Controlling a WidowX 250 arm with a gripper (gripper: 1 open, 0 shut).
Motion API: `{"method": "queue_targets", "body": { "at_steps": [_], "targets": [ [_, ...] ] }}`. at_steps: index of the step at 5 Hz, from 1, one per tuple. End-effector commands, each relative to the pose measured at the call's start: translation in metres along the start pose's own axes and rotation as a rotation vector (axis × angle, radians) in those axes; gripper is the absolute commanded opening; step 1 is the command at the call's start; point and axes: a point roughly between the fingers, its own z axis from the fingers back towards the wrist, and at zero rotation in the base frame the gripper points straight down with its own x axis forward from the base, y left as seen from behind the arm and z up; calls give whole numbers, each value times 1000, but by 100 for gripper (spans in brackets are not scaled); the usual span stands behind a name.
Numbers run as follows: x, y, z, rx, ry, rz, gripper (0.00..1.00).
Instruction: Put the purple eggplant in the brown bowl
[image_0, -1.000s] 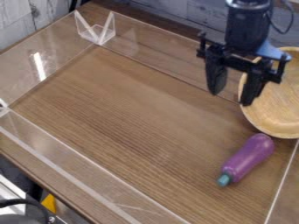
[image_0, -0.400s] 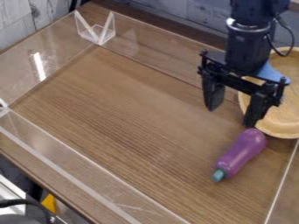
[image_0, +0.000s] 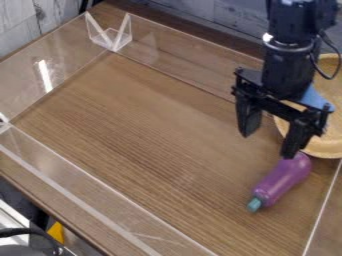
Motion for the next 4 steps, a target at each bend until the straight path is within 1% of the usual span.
{"method": "queue_targets", "body": {
  "at_steps": [1, 4],
  "targets": [
    [3, -8, 3, 0, -38, -42, 100],
    [7, -20, -18, 23, -42, -110, 100]
  ]
}}
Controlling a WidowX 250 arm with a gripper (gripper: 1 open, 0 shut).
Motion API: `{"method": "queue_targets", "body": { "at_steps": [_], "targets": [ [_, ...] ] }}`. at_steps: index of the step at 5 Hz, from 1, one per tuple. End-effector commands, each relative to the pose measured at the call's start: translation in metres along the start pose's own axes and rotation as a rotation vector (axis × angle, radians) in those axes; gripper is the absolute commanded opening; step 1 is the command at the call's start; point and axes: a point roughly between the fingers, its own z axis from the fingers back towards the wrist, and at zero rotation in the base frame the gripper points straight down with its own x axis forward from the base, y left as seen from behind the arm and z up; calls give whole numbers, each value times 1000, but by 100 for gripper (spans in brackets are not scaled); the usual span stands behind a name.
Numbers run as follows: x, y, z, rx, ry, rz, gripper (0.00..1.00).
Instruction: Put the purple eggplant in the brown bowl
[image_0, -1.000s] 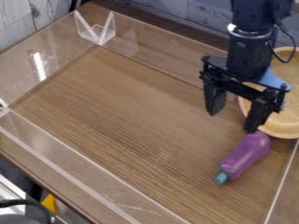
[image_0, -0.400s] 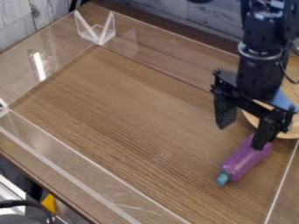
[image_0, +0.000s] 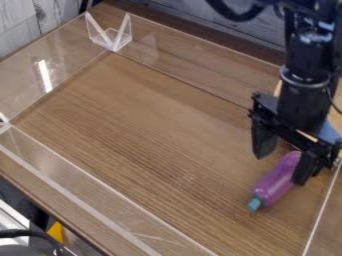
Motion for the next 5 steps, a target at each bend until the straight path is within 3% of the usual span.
{"method": "queue_targets", "body": {
  "at_steps": [1, 5],
  "targets": [
    [5, -3, 2, 9, -39, -26, 100],
    [12, 1, -24, 14, -74, -77, 100]
  ]
}}
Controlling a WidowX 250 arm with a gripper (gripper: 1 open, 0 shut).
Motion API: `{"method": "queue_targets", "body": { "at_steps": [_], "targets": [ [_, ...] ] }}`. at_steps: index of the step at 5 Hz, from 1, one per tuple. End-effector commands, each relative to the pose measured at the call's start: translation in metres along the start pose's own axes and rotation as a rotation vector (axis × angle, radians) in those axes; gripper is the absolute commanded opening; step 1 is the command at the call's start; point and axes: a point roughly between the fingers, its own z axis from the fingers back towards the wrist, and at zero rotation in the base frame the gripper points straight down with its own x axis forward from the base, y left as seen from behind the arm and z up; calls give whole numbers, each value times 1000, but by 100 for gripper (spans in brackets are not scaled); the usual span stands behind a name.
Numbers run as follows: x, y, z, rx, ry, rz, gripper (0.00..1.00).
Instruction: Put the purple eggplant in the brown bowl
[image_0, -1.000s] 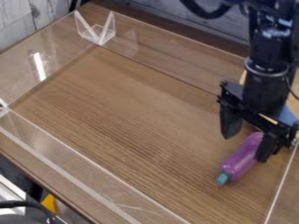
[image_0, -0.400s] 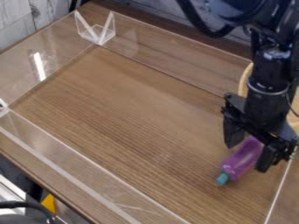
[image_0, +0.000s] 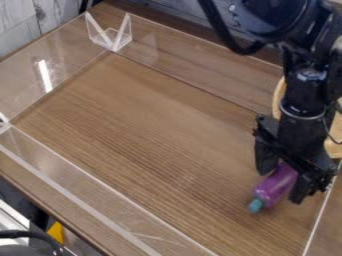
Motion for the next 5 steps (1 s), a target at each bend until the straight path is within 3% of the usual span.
{"method": "queue_targets", "body": {
  "at_steps": [1, 2, 5],
  "targets": [
    [5, 0, 5, 1, -45, -17, 100],
    [6, 1, 1, 3, -56, -22, 0],
    [1, -2, 11, 6, -74, -30, 0]
  ]
}}
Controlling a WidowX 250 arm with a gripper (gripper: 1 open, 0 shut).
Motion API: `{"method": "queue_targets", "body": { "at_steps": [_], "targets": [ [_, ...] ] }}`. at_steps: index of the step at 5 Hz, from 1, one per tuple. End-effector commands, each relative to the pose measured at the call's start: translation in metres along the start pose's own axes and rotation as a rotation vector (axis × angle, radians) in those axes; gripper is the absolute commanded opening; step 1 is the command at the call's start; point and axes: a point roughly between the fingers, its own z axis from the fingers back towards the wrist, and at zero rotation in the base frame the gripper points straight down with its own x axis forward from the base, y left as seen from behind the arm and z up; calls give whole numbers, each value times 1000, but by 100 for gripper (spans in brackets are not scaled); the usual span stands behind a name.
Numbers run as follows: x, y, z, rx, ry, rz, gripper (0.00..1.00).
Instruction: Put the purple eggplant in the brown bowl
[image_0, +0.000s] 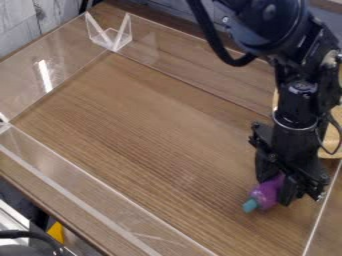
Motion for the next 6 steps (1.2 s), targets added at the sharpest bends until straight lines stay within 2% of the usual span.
{"method": "queue_targets", "body": {
  "at_steps": [1, 4, 6],
  "targets": [
    [7, -3, 24, 3, -65, -10, 0],
    [6, 0, 47, 12, -78, 21, 0],
    [5, 5, 70, 35, -102, 61, 0]
  ]
}}
